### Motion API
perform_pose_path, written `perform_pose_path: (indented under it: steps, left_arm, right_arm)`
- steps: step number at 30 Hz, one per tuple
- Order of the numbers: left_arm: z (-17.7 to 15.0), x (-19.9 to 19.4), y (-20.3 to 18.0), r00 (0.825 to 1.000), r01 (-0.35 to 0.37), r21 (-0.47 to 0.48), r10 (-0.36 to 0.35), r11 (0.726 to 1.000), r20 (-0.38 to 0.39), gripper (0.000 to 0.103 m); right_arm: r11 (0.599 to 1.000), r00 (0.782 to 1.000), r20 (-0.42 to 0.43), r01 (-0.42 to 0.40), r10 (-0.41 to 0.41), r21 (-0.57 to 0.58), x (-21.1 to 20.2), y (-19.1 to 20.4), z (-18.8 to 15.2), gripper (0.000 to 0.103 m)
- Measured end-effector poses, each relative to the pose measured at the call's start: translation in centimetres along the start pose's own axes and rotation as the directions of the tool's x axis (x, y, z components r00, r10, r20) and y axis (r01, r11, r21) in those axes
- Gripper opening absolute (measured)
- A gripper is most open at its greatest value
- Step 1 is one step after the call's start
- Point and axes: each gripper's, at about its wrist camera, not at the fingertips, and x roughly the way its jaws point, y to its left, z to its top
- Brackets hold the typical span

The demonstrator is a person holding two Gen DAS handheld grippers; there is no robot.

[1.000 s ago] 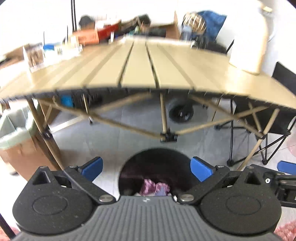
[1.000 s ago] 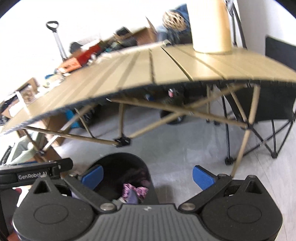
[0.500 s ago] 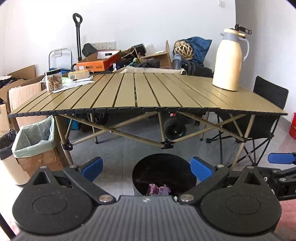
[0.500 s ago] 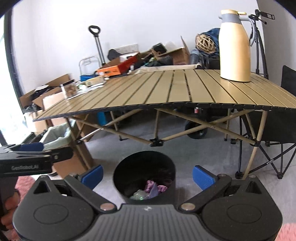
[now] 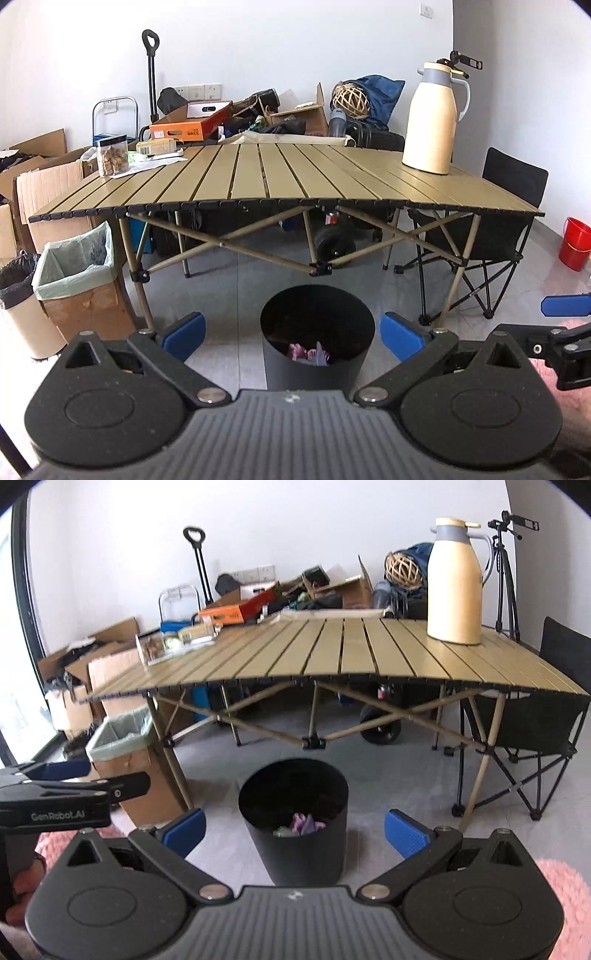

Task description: Collect trash

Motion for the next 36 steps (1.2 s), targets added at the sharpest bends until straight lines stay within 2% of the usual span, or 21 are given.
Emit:
perform_pose_path:
  steps: [16,36]
  left_arm:
    - [-0.9,-1.8,0.9,1.0,-0.005,-0.019,0.005,1.0,0.002,0.103]
    - [-0.8,-1.9,0.6,1.0,-0.008,-0.015,0.008,1.0,0.008,0.103]
  right_arm:
    - [1.0,1.0,-0.011,0.014,-0.014,-0.019,-1.0,1.3,-0.4,0.103]
    - [1.0,1.0,-0.012,0.022,-0.022,-0.017,-1.0,1.3,-0.2,0.103]
